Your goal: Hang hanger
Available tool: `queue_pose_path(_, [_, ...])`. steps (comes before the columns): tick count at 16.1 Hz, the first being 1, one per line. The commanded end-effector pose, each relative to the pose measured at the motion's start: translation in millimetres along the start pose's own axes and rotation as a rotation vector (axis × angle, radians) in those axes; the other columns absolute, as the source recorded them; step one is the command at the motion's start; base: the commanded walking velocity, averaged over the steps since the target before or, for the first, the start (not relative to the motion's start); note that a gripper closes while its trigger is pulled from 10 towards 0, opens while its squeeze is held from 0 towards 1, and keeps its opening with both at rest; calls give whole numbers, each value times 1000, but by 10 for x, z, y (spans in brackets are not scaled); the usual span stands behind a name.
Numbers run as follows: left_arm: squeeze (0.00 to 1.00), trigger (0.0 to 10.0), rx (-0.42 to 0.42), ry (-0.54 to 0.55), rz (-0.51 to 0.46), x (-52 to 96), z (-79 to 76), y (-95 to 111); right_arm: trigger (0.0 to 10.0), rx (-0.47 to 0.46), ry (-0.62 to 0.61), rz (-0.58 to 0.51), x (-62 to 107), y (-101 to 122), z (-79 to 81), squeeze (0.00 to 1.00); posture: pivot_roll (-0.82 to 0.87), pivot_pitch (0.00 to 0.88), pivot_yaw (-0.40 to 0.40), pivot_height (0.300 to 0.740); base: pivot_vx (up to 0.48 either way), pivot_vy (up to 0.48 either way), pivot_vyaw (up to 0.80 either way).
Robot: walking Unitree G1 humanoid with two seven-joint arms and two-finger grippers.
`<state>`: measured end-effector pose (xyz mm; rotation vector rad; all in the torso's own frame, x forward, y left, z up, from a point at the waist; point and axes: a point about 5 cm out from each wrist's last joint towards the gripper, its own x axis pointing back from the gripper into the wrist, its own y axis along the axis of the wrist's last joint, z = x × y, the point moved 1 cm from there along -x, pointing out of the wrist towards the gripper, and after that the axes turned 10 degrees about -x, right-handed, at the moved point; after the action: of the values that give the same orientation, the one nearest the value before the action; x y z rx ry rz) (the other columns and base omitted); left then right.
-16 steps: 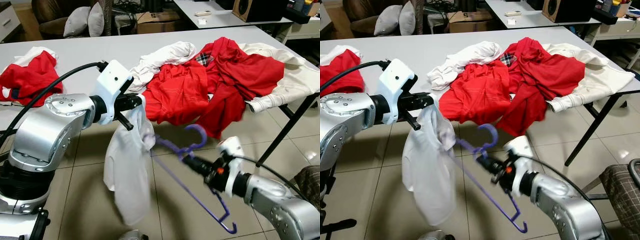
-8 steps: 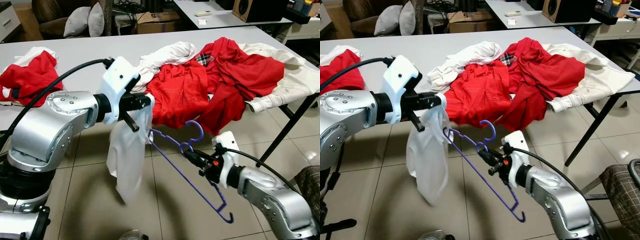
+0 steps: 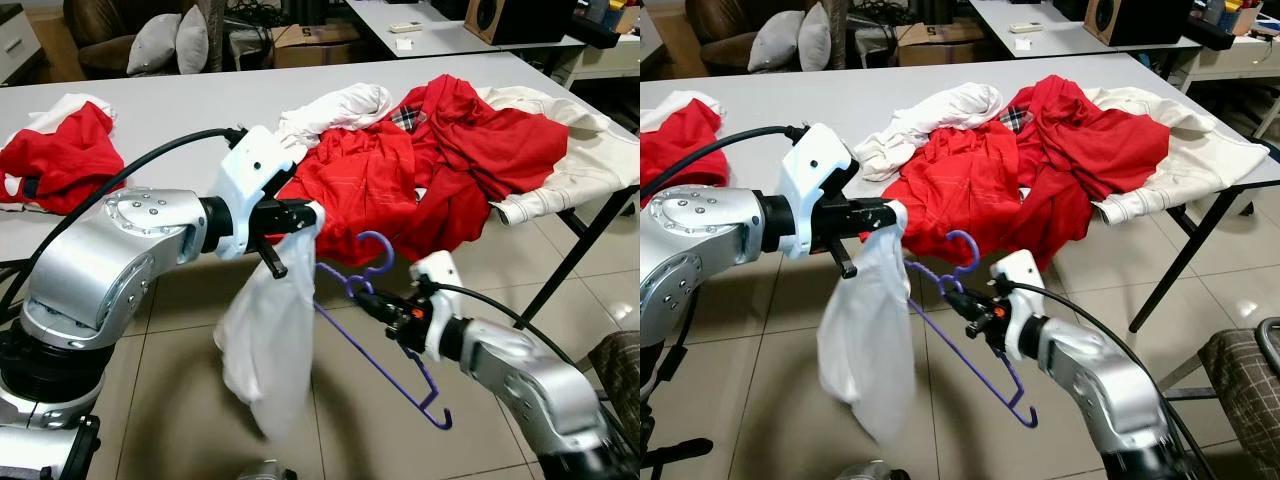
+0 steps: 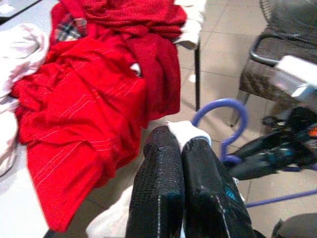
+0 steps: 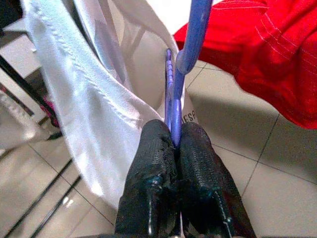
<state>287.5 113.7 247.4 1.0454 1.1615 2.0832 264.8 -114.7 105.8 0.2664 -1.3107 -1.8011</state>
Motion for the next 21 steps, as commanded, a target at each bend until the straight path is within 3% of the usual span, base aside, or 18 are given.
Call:
queue_pose_path(1, [0, 0, -24, -7, -3, 15, -20, 26, 10000, 20, 22, 1, -16, 19, 14, 0, 77, 0, 45, 740, 0, 0, 0])
queue_pose_path(4, [0, 0, -27, -20, 15, 58, -27, -15, 10000, 40, 68, 25, -5, 11, 32, 0, 85, 0, 36, 740, 0, 0, 0])
queue_pose_path(8, [0, 0, -25, -111, 16, 33, -154, -52, 10000, 65, 133, 63, -93, 15, 20, 0, 82, 0, 32, 740, 0, 0, 0])
queue_pose_path(12, [0, 0, -26, -125, 30, 74, -158, -112, 10000, 173, 209, 187, -84, -53, 7, 0, 89, 0, 11, 740, 0, 0, 0])
queue_pose_path(15, [0, 0, -32, -148, 31, 97, -197, -118, 10000, 170, 168, 163, -150, 9, -68, 0, 91, 0, 5, 740, 0, 0, 0])
queue_pose_path(18, [0, 0, -34, -175, 19, 144, -238, -108, 10000, 65, 52, 47, -240, 89, -181, 0, 91, 0, 5, 740, 0, 0, 0])
queue_pose_path(19, [0, 0, -33, -192, 20, 180, -260, -117, 10000, -11, 17, -26, -254, 145, -222, 0, 91, 0, 5, 740, 0, 0, 0])
queue_pose_path(20, [0, 0, -28, -232, 30, 249, -307, -152, 10000, -151, 2, -150, -245, 261, -267, 0, 91, 0, 5, 740, 0, 0, 0])
queue_pose_path(21, [0, 0, -25, -240, 40, 272, -324, -180, 10000, -193, 23, -195, -233, 322, -258, 0, 89, 0, 3, 740, 0, 0, 0])
